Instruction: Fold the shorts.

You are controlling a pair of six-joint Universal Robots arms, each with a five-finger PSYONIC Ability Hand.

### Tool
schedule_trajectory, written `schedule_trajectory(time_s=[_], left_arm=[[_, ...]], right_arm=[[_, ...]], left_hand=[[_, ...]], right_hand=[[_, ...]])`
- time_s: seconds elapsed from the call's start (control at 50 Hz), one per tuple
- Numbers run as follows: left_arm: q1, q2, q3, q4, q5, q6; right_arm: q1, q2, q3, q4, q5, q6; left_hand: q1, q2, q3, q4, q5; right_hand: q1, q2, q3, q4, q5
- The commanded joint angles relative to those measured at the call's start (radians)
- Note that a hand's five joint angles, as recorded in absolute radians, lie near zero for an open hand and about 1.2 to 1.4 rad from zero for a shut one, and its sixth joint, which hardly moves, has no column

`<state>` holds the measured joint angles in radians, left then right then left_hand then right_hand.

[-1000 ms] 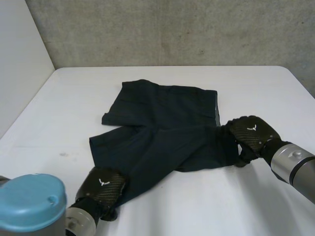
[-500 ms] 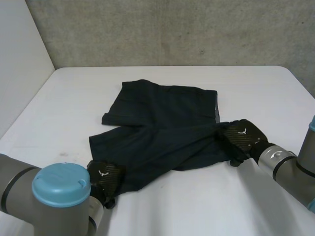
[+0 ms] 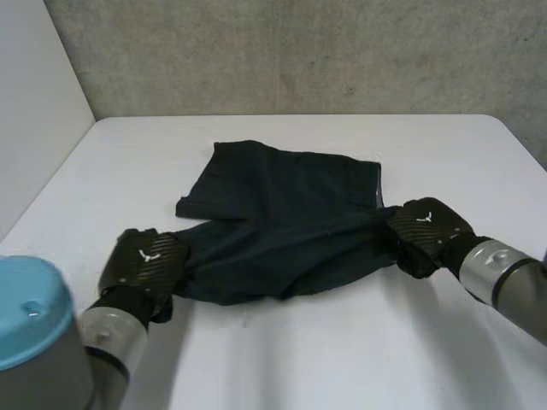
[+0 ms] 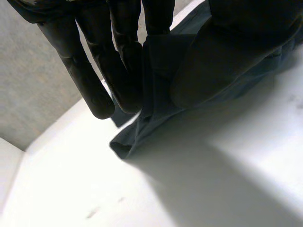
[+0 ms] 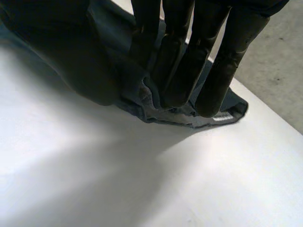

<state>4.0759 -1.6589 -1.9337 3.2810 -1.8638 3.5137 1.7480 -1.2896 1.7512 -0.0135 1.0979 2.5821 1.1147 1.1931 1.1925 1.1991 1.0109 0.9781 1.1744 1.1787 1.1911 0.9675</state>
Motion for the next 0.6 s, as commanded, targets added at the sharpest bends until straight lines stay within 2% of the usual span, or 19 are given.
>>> schedule_trajectory(time_s=[0.02,0.04,0.12,0.2,0.26,0.32,0.36,0.42,0.5,0.58,0.6], left_arm=[[0.02,0.108,-0.065,-0.133,0.003,0.172],[0.02,0.116,-0.073,-0.154,0.003,0.18],[0.012,0.143,-0.093,-0.254,0.005,0.188],[0.012,0.149,-0.08,-0.287,0.012,0.188],[0.029,0.139,-0.039,-0.251,0.029,0.186],[0.063,0.105,0.022,-0.169,0.043,0.183],[0.084,0.067,0.05,-0.121,0.044,0.185],[0.126,-0.008,0.108,-0.026,0.06,0.188],[0.135,-0.114,0.2,0.089,0.083,0.186],[0.136,-0.264,0.317,0.195,0.095,0.194],[0.135,-0.3,0.347,0.216,0.098,0.195]], right_arm=[[-0.038,-0.142,0.027,0.357,-0.013,-0.245],[-0.051,-0.152,0.043,0.432,-0.007,-0.334],[-0.085,-0.184,0.08,0.64,0.005,-0.52],[-0.137,-0.191,0.08,0.745,-0.029,-0.594],[-0.148,-0.192,0.056,0.693,-0.067,-0.544],[-0.151,-0.185,0.004,0.6,-0.107,-0.394],[-0.15,-0.175,-0.025,0.526,-0.113,-0.291],[-0.147,-0.159,-0.05,0.452,-0.109,-0.214],[-0.133,-0.105,-0.093,0.348,-0.07,-0.149],[-0.095,-0.039,-0.143,0.268,0.011,-0.091],[-0.075,-0.018,-0.169,0.235,0.055,-0.074]], left_hand=[[0.282,0.203,0.204,0.197,0.211],[0.282,0.203,0.204,0.197,0.211],[0.282,0.203,0.204,0.197,0.211],[0.282,0.203,0.204,0.197,0.211],[0.282,0.203,0.204,0.197,0.211],[0.282,0.203,0.204,0.197,0.211],[0.282,0.203,0.204,0.197,0.211],[0.282,0.203,0.204,0.197,0.211],[0.282,0.203,0.204,0.197,0.211],[0.282,0.203,0.204,0.197,0.211],[0.282,0.203,0.204,0.197,0.211]], right_hand=[[0.418,0.222,0.218,0.205,0.254],[0.418,0.222,0.218,0.205,0.254],[0.418,0.222,0.218,0.205,0.254],[0.418,0.222,0.218,0.205,0.254],[0.418,0.222,0.218,0.205,0.254],[0.418,0.222,0.218,0.205,0.254],[0.418,0.222,0.218,0.205,0.254],[0.418,0.222,0.218,0.205,0.254],[0.418,0.222,0.218,0.205,0.254],[0.418,0.222,0.218,0.205,0.254],[0.418,0.222,0.218,0.205,0.254]])
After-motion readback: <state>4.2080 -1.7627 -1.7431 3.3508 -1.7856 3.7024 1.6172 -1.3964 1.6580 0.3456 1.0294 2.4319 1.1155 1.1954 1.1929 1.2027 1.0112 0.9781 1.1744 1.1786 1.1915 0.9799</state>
